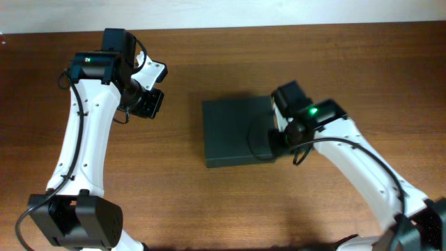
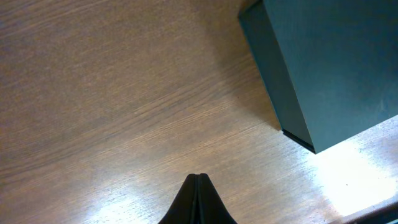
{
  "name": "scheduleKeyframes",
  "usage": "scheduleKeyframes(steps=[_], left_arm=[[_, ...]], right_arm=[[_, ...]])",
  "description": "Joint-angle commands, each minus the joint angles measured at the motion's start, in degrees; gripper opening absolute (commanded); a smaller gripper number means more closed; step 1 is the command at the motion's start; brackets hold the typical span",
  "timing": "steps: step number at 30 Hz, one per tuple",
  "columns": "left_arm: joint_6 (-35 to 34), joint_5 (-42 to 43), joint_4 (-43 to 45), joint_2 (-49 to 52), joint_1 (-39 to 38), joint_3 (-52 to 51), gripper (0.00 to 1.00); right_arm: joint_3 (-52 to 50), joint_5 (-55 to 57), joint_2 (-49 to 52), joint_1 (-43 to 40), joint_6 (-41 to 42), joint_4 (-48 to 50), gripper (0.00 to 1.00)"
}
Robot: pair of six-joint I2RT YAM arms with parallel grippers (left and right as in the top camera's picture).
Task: Pack container
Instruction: 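Press the right gripper down across the closed lid top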
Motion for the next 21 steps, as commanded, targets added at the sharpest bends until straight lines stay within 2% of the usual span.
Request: scheduleKeyframes(steps=[1,6,21], left_arm=[[0.9,1.3,0.1,-1.4,-0.2,-0.2,0.02],[0.9,1.3,0.1,-1.4,-0.2,-0.2,0.02],[0.9,1.5,0.1,-1.4,-0.2,-0.2,0.02]], right_arm=[[6.4,-0.2,-2.1,1.2,-3.0,-0.7,0.04],[6.8,-0.3,-0.6,3.5,-3.0,0.9,0.04],[6.7,-2.1,16.6,6.9,-5.2,6.4,0.04]])
